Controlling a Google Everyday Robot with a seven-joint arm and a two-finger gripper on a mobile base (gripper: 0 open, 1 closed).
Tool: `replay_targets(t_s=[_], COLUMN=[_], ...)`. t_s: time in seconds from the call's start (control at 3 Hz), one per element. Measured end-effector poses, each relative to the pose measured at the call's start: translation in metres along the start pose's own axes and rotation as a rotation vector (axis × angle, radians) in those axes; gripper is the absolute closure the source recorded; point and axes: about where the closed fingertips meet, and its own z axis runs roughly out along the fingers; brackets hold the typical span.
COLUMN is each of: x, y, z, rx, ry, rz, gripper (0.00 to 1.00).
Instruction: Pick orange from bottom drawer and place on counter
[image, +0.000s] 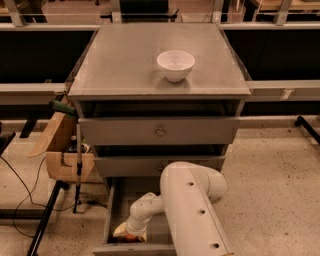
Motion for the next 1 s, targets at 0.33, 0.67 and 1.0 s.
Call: replay_targets(t_s=[0.33,0.67,1.0], x=[0.010,0.023,0.030], y=[-0.003,-0.002,-0.001], z=[-0.009,-0.018,-0.018], rx=[-0.006,-0.021,-0.035], ry=[0.054,0.104,0.114], rz=[0.012,0.023,0.031], gripper=[0.03,0.00,0.00])
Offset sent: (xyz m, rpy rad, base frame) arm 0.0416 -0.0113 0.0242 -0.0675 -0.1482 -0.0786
